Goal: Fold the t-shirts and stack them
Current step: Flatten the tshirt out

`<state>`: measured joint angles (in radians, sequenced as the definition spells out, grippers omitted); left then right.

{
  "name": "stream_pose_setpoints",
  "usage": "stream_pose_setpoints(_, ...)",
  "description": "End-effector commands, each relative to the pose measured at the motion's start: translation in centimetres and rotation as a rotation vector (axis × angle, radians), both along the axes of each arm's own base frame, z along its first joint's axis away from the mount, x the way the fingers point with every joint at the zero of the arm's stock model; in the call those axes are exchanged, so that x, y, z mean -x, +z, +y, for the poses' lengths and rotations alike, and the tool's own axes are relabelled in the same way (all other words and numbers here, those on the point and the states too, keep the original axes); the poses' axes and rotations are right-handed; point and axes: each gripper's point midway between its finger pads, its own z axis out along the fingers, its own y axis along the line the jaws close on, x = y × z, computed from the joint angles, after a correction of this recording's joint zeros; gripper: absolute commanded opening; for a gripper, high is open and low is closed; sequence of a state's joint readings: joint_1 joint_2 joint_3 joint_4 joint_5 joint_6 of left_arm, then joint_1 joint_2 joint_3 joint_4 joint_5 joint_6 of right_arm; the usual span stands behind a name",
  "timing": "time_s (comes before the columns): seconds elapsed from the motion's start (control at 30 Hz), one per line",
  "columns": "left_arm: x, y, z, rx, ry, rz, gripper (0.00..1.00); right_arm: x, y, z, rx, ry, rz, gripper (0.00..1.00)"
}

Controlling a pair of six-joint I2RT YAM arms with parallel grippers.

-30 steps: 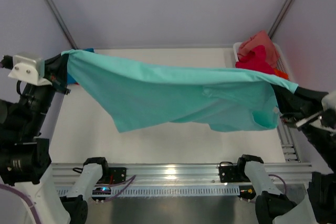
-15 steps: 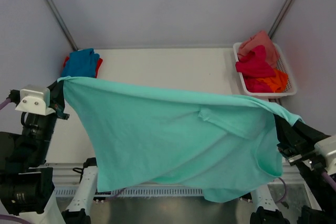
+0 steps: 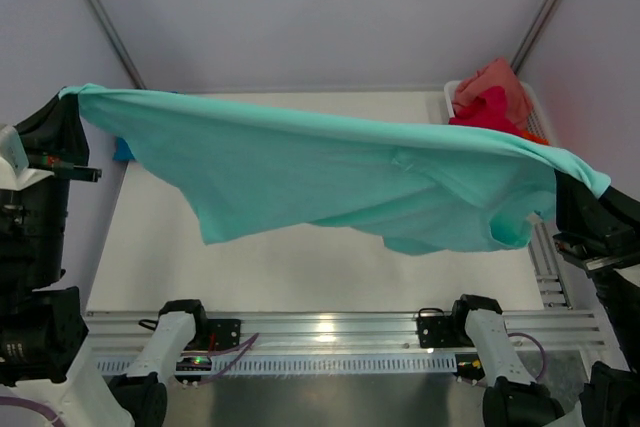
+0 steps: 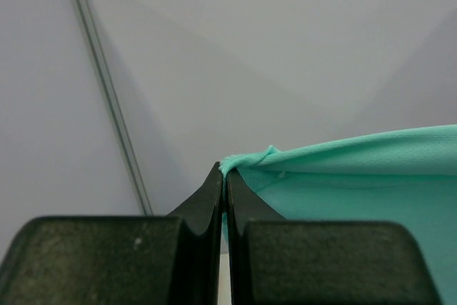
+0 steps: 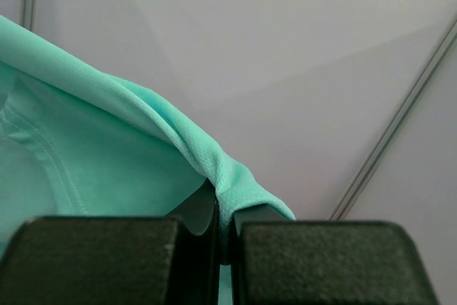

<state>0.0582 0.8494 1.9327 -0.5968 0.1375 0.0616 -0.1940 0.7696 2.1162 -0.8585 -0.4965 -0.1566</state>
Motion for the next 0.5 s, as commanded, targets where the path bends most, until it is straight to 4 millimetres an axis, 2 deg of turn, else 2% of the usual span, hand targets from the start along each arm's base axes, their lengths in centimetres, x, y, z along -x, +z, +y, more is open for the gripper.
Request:
stream_pose_setpoints(0.0,-2.0,-4.0,0.0,0.047,-0.015,0.1,0.0,-2.9,-2.2,-1.7,-0.083,-0.057,0.084,0.03)
stream_pose_setpoints(0.03,0.0,-4.7,-0.6,0.035,-0.042,0.077,0.0,-3.3,-3.5,-1.3,-0.077,-0.033,0.1,0.03)
stream_pose_setpoints(0.07,-0.6,-6.6,-1.4,0.016,-0.083,0.137,0.0,-3.7,-6.6,-0.7,-0.058,0.001,0.156,0.03)
stream_pose_setpoints(0.1,-2.0,-10.6,-2.5,-0.004,-0.144,0.273,0.0,-4.0,-7.8,-0.5,-0.041,0.013,0.184,0.03)
stream_pose_setpoints(0.13,-2.0,-12.2,-2.5,-0.017,-0.145,0.314,0.0,-4.2,-9.7,-0.5,-0.029,0.019,0.249,0.03)
stream_pose_setpoints(0.2,-2.5,-14.7,-2.5,-0.02,-0.145,0.36,0.0,-4.3,-11.5,0.5,0.048,0.076,0.3,0.03)
stream_pose_setpoints(0.23,-3.1,-16.8,-2.9,-0.033,-0.175,0.395,0.0,-4.3,-12.5,0.8,0.062,0.096,0.335,0.03)
stream_pose_setpoints(0.27,-3.6,-17.3,-2.7,-0.055,-0.163,0.4,0.0,-4.2,-12.2,0.9,0.07,0.099,0.328,0.03)
stream_pose_setpoints(0.33,-4.3,-15.7,-1.9,-0.035,-0.121,0.357,0.0,-5.3,-10.8,0.2,0.043,0.069,0.307,0.03)
stream_pose_setpoints(0.37,-5.8,-15.2,-1.5,-0.007,-0.105,0.372,0.0,-5.4,-9.5,-0.2,0.025,0.048,0.276,0.03)
stream_pose_setpoints(0.4,-6.4,-14.2,-1.3,0.007,-0.093,0.356,0.0,-5.9,-8.7,-0.5,-0.009,0.032,0.263,0.03)
stream_pose_setpoints(0.43,-6.3,-11.3,-1.0,0.018,-0.076,0.286,0.0,-7.3,-7.4,-1.1,-0.022,0.015,0.24,0.03)
stream_pose_setpoints(0.47,-8.0,-10.7,-0.8,0.031,-0.078,0.293,0.0,-7.7,-6.2,-1.4,-0.04,0.008,0.213,0.03)
